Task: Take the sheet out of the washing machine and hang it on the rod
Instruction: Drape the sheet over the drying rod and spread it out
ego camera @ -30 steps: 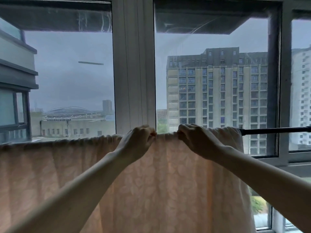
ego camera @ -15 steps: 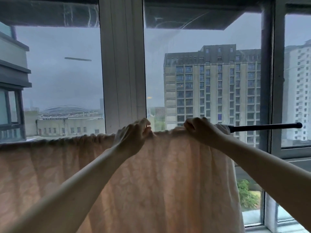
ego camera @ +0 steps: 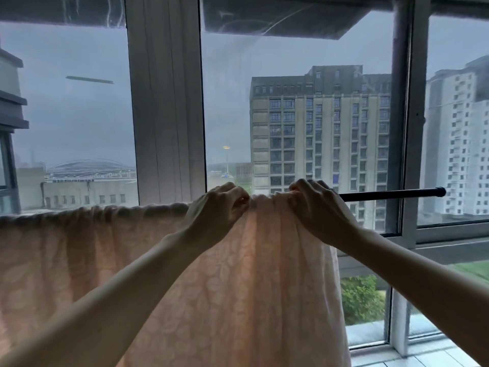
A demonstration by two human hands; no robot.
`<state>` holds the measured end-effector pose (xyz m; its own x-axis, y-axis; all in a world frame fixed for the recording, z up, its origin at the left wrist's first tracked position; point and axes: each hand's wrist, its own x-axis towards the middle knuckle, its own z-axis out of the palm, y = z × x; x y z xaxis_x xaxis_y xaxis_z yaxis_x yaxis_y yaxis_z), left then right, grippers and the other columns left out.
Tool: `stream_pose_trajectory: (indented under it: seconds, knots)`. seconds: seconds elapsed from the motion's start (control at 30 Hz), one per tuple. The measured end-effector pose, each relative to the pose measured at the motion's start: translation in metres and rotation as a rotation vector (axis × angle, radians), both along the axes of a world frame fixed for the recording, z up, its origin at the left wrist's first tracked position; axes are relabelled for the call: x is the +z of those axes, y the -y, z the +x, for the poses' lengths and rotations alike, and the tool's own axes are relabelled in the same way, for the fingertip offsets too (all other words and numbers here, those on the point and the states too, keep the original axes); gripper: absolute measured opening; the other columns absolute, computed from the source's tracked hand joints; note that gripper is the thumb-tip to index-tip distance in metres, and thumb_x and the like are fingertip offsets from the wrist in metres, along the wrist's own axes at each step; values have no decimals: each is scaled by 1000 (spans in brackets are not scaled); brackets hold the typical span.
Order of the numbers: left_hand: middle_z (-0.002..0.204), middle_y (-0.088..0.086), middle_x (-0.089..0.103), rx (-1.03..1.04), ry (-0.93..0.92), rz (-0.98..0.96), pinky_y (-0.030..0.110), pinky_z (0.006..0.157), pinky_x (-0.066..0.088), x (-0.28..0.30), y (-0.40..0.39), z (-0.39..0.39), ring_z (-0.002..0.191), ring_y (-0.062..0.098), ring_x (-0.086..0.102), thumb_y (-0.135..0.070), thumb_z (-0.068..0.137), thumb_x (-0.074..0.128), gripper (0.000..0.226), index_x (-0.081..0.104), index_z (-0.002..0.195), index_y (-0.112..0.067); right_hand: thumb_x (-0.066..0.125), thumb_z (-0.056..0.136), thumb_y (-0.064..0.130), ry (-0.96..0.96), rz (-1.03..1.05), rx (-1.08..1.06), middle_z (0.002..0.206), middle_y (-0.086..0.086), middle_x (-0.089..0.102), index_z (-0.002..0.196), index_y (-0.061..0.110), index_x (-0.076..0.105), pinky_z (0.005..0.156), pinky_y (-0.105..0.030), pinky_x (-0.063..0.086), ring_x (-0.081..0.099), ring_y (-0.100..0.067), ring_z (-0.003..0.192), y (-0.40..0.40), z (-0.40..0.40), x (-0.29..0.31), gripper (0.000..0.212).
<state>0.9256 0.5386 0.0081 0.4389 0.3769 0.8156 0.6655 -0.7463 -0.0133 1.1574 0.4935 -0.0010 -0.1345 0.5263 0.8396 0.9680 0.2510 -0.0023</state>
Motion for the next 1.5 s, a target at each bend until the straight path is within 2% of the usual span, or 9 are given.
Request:
stream_pose_trajectory:
  seconds: [0.13, 0.27, 0.43, 0.6, 0.97, 1.1, 1.2, 1.3, 1.5]
  knots:
    - [109, -10, 64, -43, -13, 13, 24, 68, 49, 5, -1, 19, 88, 8, 65, -33, 93, 58, 16, 61, 106, -24, 60, 84, 46, 37, -39, -111, 121, -4, 56, 125, 20, 46, 84, -45, 49, 53, -23, 106, 6, 8, -7, 50]
    - [108, -13, 64, -99, -59, -15, 30, 74, 55, 6, -7, 33, 83, 7, 64, -42, 93, 55, 23, 61, 110, -27, 50, 82, 59, 68, 50, -359, 121, -4, 51, 122, 22, 46, 80, -43, 47, 50, -27, 106, 2, -5, -17, 54]
    - [100, -13, 67, -150, -24, -22, 31, 73, 55, 9, -17, 35, 79, 6, 63, -40, 88, 62, 21, 68, 104, -26, 59, 81, 26, 21, 55, -401, 114, -13, 51, 117, 15, 49, 59, -41, 54, 49, -35, 101, -12, -20, -19, 39]
    - [89, -8, 68, -224, -11, -47, 33, 72, 55, 13, -26, 29, 78, 9, 64, -33, 86, 68, 16, 72, 95, -22, 57, 81, -6, 92, 80, -243, 99, -9, 60, 99, 7, 63, 74, -32, 50, 52, -25, 92, -16, -15, -6, 23]
    - [76, -7, 69, -194, 221, -68, 3, 61, 35, 28, -35, 33, 65, 4, 61, -20, 86, 68, 6, 71, 82, -17, 46, 91, 1, -112, 198, -240, 81, -9, 60, 81, 6, 63, 65, -29, 44, 55, -21, 76, -31, 55, 62, 20]
    - [65, -15, 62, -126, 143, -134, 19, 66, 48, 32, -36, 40, 66, 7, 63, -21, 85, 68, 6, 73, 82, -23, 57, 84, 3, -158, -18, -463, 84, -10, 67, 77, 18, 61, 68, -33, 50, 64, -28, 84, -28, 96, 57, 16]
    - [72, -16, 62, -99, 36, -191, 25, 67, 47, 29, -31, 51, 71, 5, 61, -34, 88, 63, 14, 72, 83, -24, 64, 83, 8, -127, -245, -314, 106, -8, 69, 100, 12, 67, 88, -32, 53, 66, -19, 96, -14, 92, 47, 18]
    - [80, -20, 62, -166, -56, -232, 22, 67, 44, 30, -24, 61, 73, -7, 57, -43, 87, 63, 18, 72, 88, -27, 56, 88, 4, -98, -277, -58, 109, 4, 65, 104, 11, 68, 73, -6, 48, 61, 12, 75, 0, 75, 42, 22]
    - [70, -21, 60, -144, -58, -193, 25, 69, 50, 33, -16, 80, 71, -5, 61, -37, 81, 73, 8, 72, 80, -30, 62, 89, 15, -47, -199, 126, 92, 3, 71, 97, 16, 70, 74, -1, 42, 61, 1, 81, -8, 77, 34, 11]
